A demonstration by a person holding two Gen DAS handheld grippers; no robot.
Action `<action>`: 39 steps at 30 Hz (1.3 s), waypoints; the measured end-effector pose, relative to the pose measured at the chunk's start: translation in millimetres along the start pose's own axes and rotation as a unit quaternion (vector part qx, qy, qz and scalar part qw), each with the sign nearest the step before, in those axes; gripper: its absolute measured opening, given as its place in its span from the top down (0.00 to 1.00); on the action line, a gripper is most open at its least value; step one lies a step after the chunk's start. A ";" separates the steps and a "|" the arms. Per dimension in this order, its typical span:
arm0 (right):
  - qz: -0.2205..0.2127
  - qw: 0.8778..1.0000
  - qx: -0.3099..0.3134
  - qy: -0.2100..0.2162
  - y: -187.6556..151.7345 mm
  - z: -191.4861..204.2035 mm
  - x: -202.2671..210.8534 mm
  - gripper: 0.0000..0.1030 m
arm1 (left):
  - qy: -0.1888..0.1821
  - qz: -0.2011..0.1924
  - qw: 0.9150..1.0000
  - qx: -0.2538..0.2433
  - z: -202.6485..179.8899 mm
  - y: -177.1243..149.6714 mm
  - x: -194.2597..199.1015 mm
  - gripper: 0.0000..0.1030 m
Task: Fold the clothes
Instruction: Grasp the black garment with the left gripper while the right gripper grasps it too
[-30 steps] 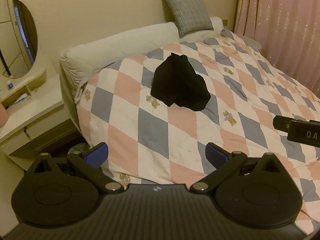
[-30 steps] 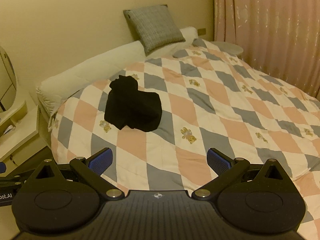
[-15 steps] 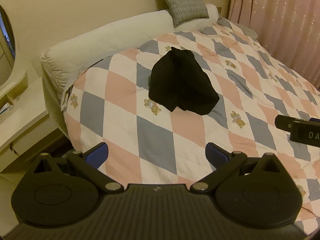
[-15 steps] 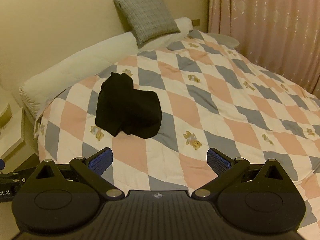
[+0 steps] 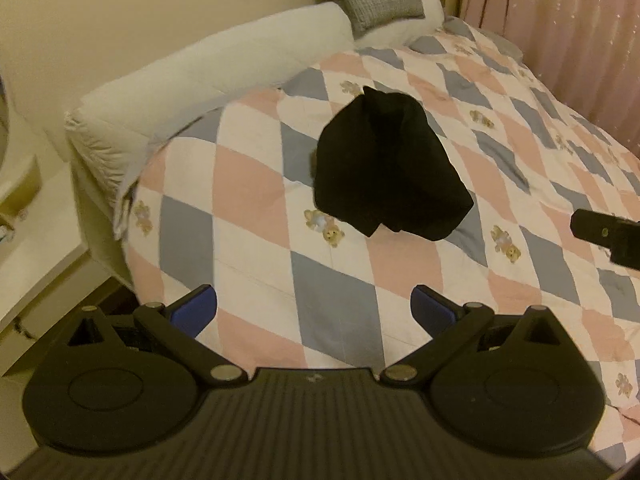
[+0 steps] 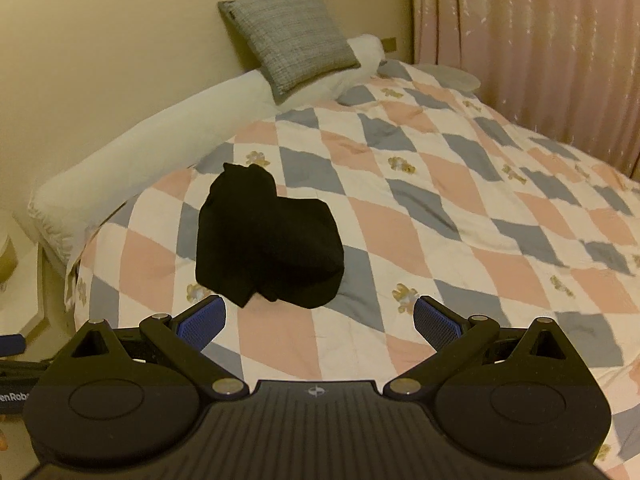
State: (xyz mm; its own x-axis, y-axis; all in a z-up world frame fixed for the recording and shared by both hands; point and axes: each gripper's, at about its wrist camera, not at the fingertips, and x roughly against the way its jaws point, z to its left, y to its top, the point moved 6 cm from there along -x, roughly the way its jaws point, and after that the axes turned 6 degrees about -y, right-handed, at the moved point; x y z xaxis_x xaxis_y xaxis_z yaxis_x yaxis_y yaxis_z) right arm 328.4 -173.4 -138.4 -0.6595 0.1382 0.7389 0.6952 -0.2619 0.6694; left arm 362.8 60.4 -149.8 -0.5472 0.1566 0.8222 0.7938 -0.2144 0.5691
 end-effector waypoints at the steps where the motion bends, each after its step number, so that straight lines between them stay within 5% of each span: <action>1: 0.003 1.000 -0.002 -0.001 -1.0 -0.1 -5.9 0.00 | -0.002 0.001 1.000 -0.006 1.2 1.6 -7.2 0.01; 12: 0.000 0.993 0.119 -0.026 -16.0 22.7 -93.9 0.04 | -0.029 -0.035 0.990 -0.134 -1.9 27.2 -112.7 0.06; 17: 0.004 0.983 0.181 -0.017 -11.1 37.8 -151.8 0.28 | -0.035 -0.050 0.977 -0.203 -9.6 32.2 -179.8 0.12; 25: -0.014 0.976 0.218 -0.002 16.5 59.0 -218.0 0.14 | -0.069 -0.078 0.966 -0.238 -14.0 66.3 -263.5 0.01; 27: -0.012 0.974 0.227 0.004 20.8 64.2 -232.1 0.19 | -0.088 -0.080 0.961 -0.248 -16.7 76.2 -279.9 0.11; 28: -0.010 0.973 0.230 0.009 23.0 66.2 -238.5 0.33 | -0.100 -0.071 0.959 -0.254 -17.9 80.6 -289.2 0.30; 29: -0.004 0.973 0.228 0.025 25.5 66.3 -242.5 0.65 | -0.103 -0.061 0.959 -0.257 -17.7 85.2 -296.6 0.51; 30: 0.007 0.976 0.213 0.044 29.4 64.9 -245.8 0.80 | -0.104 -0.058 0.960 -0.254 -15.1 90.6 -300.2 0.63; 31: 0.018 0.981 0.183 0.060 35.3 60.2 -247.4 0.84 | -0.105 -0.059 0.962 -0.246 -10.9 95.7 -300.7 0.79; 32: 0.021 0.987 0.142 0.072 44.6 52.2 -247.4 0.86 | -0.107 -0.058 0.965 -0.234 -3.5 102.3 -298.0 0.85; 35: 0.022 0.995 0.013 0.094 74.9 14.6 -238.1 0.89 | -0.121 -0.072 0.971 -0.192 23.1 120.1 -275.8 0.90; 39: 0.008 0.985 -0.125 0.123 111.4 -32.8 -212.1 0.90 | -0.097 -0.121 0.971 -0.183 49.3 142.7 -226.9 0.98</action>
State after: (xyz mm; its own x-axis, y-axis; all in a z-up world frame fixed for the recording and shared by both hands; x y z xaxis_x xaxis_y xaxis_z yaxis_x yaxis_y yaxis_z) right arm 536.4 -263.3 -223.1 -0.7200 -0.0941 0.6876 0.6338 -0.4929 0.5962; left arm 613.3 41.8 -255.5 -0.6180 0.4153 0.6675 0.4819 -0.4708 0.7390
